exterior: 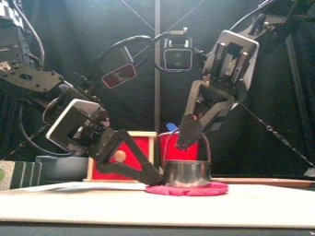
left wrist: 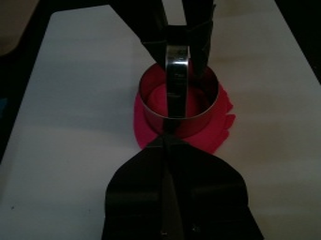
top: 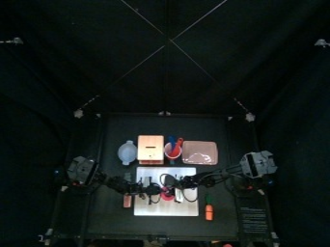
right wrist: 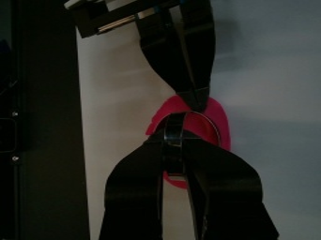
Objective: Get the cutter from the drawer then cut the dough then place the extra dough in the bowl
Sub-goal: Place the extra dough in the bowl
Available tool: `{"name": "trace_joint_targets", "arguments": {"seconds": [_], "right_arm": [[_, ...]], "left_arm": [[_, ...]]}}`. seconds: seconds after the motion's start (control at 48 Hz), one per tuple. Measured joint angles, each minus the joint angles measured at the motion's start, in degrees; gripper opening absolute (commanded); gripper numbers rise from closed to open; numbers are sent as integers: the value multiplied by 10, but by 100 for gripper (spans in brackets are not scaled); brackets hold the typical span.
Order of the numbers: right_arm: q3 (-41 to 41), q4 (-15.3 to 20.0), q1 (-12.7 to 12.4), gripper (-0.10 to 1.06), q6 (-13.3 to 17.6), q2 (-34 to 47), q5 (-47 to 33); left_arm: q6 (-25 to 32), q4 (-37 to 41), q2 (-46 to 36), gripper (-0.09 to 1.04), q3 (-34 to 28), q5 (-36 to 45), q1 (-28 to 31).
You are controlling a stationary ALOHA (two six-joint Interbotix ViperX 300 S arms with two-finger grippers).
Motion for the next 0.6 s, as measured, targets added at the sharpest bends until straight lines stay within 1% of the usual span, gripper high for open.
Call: {"name": "trace_joint_targets", "arguments": {"seconds": [0.104, 0.229, 0.312, 0.396, 0.521, 0.604], "right_arm": [[-6, -2, 0, 49, -1, -35, 5], [-1, -24, -3, 49, 0, -76, 6], [18, -31, -8, 49, 1, -104, 12], [46, -32, -19, 49, 1, -131, 25], [94, -32, -44, 49, 1, -168, 52], [122, -39, -53, 49, 0, -178, 58]], "left_arm": [[0, -4, 2, 48, 0, 0, -1], [0, -4, 3, 47, 0, 0, -1], [0, -6, 3, 47, 0, 0, -1], [0, -12, 3, 47, 0, 0, -2], [-1, -23, -3, 47, 5, -1, -2], [2, -38, -11, 47, 17, 0, 0]]}}
